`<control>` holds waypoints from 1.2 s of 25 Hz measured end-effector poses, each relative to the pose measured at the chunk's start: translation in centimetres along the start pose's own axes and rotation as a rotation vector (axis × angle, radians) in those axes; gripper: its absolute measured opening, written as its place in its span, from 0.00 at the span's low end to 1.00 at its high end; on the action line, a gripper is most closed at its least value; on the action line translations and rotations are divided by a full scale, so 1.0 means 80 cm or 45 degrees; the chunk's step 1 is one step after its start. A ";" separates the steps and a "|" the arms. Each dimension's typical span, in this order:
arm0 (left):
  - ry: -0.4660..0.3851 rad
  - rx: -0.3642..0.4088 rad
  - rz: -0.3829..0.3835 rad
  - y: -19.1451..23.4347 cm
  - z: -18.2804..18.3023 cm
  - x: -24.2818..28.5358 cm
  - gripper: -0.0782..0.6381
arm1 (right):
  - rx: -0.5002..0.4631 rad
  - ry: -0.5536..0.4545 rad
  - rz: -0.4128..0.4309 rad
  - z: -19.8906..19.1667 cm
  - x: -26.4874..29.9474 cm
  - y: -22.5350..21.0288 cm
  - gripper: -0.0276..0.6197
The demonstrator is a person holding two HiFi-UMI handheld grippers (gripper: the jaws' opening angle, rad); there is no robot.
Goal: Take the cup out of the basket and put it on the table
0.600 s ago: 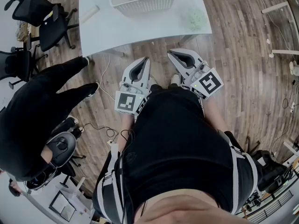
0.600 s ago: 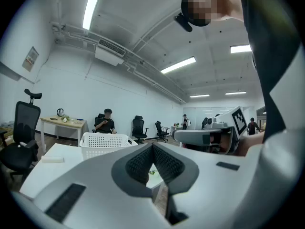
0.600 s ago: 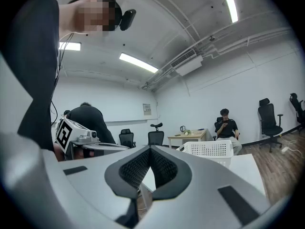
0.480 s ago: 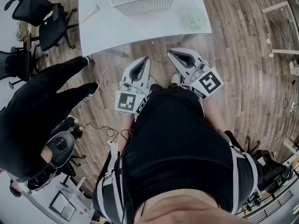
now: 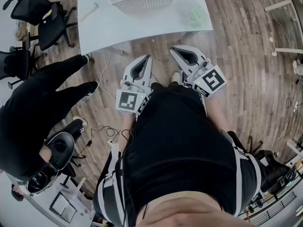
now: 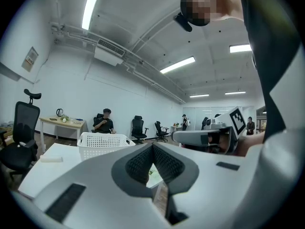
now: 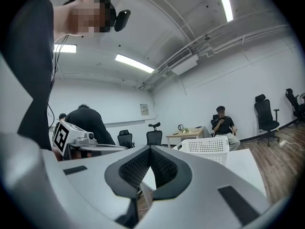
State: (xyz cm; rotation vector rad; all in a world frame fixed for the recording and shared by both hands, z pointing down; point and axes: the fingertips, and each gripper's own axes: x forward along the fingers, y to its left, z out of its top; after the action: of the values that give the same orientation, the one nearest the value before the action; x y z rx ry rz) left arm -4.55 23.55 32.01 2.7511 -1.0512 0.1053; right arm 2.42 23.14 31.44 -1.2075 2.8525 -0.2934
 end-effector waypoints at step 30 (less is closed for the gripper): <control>0.023 -0.015 0.115 -0.067 -0.017 0.059 0.14 | 0.035 0.041 0.108 -0.017 -0.064 -0.067 0.07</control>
State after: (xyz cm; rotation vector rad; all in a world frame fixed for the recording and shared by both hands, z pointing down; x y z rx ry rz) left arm 2.56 24.62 33.16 2.6872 -1.1675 0.1358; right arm 9.64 23.35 33.50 -1.0830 2.9069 -0.3509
